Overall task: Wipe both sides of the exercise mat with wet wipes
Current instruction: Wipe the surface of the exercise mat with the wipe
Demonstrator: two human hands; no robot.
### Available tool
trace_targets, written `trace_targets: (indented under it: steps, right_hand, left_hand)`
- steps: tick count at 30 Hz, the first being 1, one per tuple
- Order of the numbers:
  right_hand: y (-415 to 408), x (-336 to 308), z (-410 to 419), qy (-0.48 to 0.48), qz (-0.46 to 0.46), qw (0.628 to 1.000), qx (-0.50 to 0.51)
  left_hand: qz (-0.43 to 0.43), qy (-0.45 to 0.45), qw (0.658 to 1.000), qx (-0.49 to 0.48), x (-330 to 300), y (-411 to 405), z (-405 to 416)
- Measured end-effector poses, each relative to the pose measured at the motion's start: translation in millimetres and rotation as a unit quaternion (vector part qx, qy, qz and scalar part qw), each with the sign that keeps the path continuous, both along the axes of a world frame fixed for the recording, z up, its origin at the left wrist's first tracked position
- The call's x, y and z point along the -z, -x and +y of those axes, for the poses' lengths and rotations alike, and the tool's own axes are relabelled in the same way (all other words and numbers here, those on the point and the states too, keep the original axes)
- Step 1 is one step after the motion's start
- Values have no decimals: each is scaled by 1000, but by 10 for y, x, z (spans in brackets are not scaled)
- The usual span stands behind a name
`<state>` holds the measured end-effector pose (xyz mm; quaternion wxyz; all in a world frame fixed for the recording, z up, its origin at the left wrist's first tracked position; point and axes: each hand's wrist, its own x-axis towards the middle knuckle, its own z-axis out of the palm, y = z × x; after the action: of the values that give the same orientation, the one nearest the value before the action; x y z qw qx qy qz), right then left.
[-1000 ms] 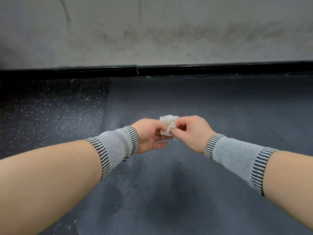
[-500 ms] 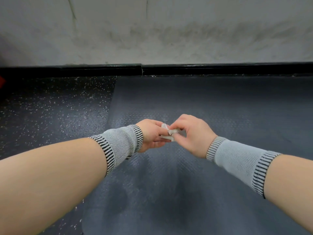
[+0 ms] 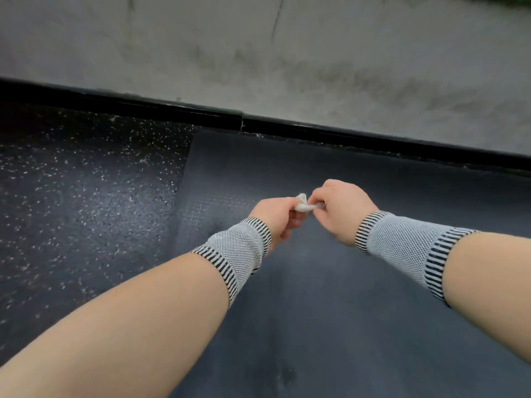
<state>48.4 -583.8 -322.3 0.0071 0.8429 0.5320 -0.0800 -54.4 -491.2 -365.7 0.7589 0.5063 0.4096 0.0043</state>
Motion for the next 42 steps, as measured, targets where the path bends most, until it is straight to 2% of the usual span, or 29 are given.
trace_targets:
  steps: [1, 2, 4, 6, 8, 9, 15, 19, 21, 24, 28, 32, 36, 37, 39, 42]
  right_hand:
    - [3, 77, 49, -9, 20, 999, 36]
    - [-3, 194, 82, -14, 37, 997, 66]
    - [-54, 447, 136, -15, 66, 993, 101]
    - [-174, 621, 202, -32, 94, 986, 131]
    - [-347, 702, 278, -41, 110, 979, 165]
    - [-425, 718, 308, -44, 118, 976, 176]
    - [-808, 783, 605, -82, 151, 966, 191]
    - [-1057, 1114, 955, -177, 182, 937, 241]
    - [-1257, 1230, 1149, -210, 159, 927, 266]
    - [-1578, 1305, 1363, -195, 112, 922, 316]
    - [-1626, 1477, 1719, -128, 114, 922, 348]
    - [-1373, 1576, 2115, -114, 95, 960, 237]
    - [-1507, 1565, 1855, -67, 36, 993, 95]
    - [-1626, 1565, 1729, -67, 3, 993, 99]
    - [-1821, 1527, 1538, -49, -58, 983, 169]
    - [-1743, 1492, 1693, -30, -21, 973, 227]
  left_hand:
    - [18, -100, 994, 35, 31, -25, 58]
    - [44, -207, 975, 74, 86, -49, 136]
    - [101, -367, 912, 153, 216, -97, 345]
    - [157, -475, 836, 225, 337, -149, 563]
    - [201, -541, 772, 267, 415, -211, 778]
    - [218, -550, 755, 281, 442, -228, 842]
    - [291, -541, 715, 335, 617, -434, 929]
    - [332, -501, 684, 414, 824, -556, 949]
    - [354, -489, 663, 442, 931, -586, 947]
    - [365, -486, 650, 456, 976, -627, 964]
    - [368, -470, 660, 456, 986, -666, 951]
    - [356, -454, 688, 441, 1000, -627, 980]
    - [349, -448, 695, 442, 982, -631, 957]
    - [348, -449, 695, 441, 970, -631, 964]
    - [348, -447, 697, 439, 948, -626, 974]
    - [352, -442, 696, 443, 953, -632, 962]
